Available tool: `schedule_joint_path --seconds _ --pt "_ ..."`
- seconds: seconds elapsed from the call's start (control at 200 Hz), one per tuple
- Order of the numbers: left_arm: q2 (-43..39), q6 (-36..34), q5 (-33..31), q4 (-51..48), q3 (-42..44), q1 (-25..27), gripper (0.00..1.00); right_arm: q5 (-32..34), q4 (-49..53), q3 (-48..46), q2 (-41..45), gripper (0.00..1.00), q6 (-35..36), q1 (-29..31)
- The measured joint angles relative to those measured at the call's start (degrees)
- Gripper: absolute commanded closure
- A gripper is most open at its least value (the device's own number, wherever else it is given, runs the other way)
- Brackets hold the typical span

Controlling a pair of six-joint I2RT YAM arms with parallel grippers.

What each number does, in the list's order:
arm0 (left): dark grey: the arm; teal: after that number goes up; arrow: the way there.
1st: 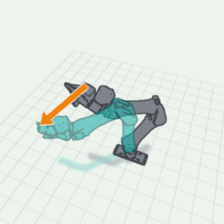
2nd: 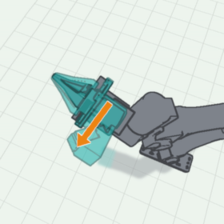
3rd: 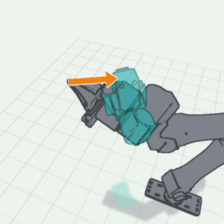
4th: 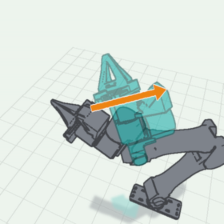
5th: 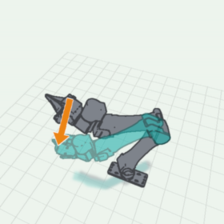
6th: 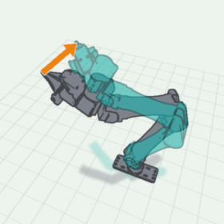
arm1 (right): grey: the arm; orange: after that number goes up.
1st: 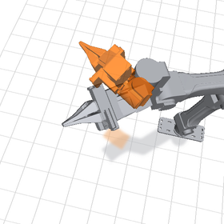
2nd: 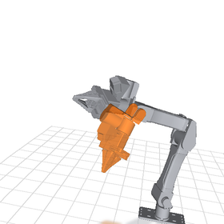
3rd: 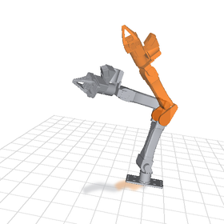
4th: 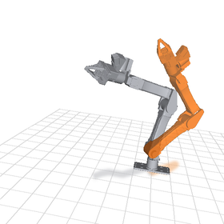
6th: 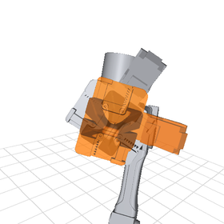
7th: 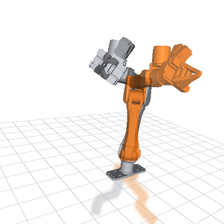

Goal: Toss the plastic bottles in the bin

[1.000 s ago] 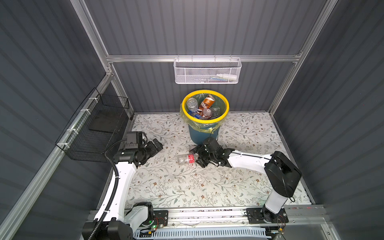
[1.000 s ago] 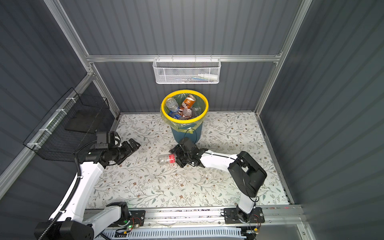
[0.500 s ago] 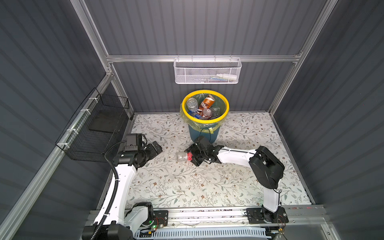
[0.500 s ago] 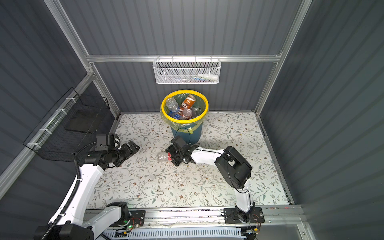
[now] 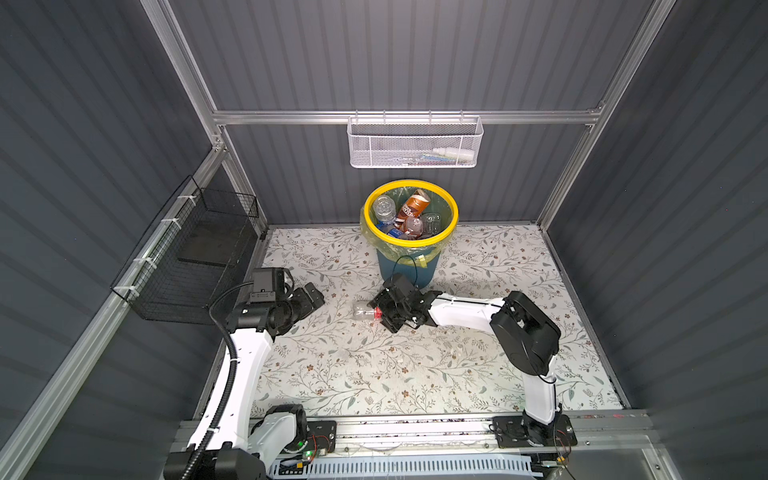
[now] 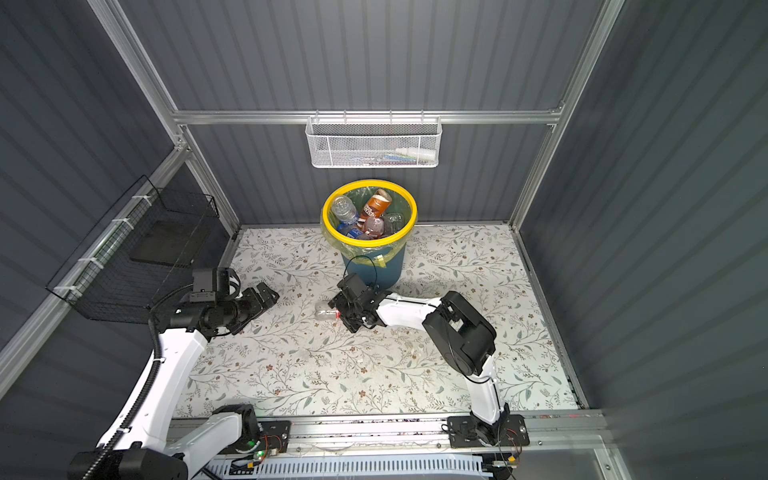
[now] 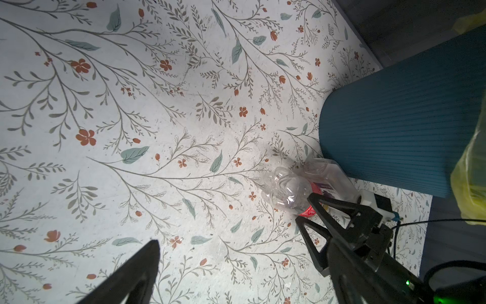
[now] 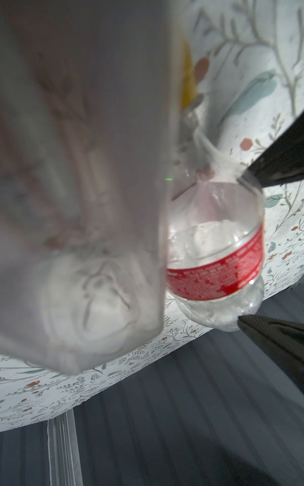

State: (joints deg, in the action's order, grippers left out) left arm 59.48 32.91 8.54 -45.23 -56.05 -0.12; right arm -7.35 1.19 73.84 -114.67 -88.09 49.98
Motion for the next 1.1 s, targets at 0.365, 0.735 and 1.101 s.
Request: schedule_joint_path --seconds 0.365,0.735,1.101 --pt "0.3 0.0 0.0 0.2 0.3 0.0 0.00 3.2 0.6 -8.6 6.4 0.22 1.1 0.0" --pt "1.6 0.1 0.8 1.7 0.9 0.0 0.00 8.2 8.0 -14.4 18.2 0.20 10.6 0.1" --pt "2.8 0.7 3.1 4.2 1.4 0.0 0.00 12.4 7.6 -16.7 23.2 0.19 40.7 1.4"
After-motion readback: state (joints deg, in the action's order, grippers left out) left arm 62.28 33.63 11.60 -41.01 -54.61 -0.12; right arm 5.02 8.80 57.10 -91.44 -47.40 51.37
